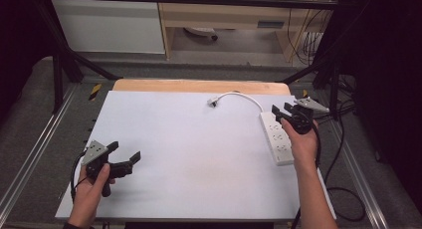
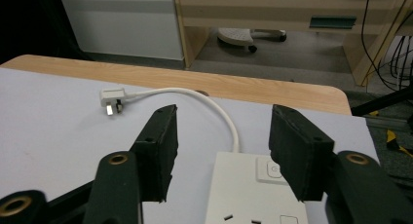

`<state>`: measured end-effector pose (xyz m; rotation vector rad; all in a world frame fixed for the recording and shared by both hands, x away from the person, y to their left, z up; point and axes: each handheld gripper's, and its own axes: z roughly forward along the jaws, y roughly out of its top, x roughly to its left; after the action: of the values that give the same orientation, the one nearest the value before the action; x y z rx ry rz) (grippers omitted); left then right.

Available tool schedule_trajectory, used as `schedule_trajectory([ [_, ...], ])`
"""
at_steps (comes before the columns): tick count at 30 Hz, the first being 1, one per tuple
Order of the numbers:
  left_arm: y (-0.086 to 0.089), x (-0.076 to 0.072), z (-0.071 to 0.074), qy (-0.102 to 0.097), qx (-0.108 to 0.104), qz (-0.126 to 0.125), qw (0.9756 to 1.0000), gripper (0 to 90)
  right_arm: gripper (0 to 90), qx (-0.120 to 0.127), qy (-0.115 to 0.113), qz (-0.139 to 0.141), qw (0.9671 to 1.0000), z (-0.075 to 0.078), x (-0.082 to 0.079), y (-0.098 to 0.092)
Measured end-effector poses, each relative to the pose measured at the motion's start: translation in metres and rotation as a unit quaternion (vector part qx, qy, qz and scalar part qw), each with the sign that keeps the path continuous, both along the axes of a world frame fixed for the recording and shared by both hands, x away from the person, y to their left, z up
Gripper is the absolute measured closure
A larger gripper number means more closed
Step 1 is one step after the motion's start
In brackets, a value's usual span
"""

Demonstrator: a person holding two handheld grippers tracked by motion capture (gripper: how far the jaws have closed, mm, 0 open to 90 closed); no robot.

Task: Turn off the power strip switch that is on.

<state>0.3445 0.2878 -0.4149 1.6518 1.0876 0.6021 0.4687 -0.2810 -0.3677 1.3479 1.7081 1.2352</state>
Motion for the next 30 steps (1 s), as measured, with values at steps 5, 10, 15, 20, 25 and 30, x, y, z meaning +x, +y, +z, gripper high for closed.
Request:
schedule_trajectory([
  [5,0.0,0.0,0.0,-0.002,0.0,0.0,1.0,5.3,53.3,-0.005,-0.007,-0.004,1.0,0.0,-0.001,-0.003],
  [10,0.0,0.0,0.0,-0.001,0.0,0.0,1.0,5.3,55.5,-0.001,-0.008,-0.01,0.9999,-0.001,-0.002,-0.008],
  [15,0.0,0.0,0.0,-0.001,0.0,0.0,1.0,5.3,60.5,-0.002,-0.01,-0.015,0.9998,-0.003,-0.003,-0.014],
  [20,-0.001,0.0,0.0,0.0,-0.001,-0.001,1.0,5.3,66.7,-0.001,-0.011,-0.014,0.9999,-0.006,-0.003,-0.018],
  [25,0.0,0.0,0.0,0.0,0.0,0.0,1.0,5.3,69.9,0.003,-0.01,-0.016,0.9998,-0.01,-0.003,-0.022],
  [30,0.0,0.0,0.0,0.001,-0.001,0.0,1.0,5.3,72.4,0.004,-0.006,-0.018,0.9998,-0.013,-0.004,-0.025],
])
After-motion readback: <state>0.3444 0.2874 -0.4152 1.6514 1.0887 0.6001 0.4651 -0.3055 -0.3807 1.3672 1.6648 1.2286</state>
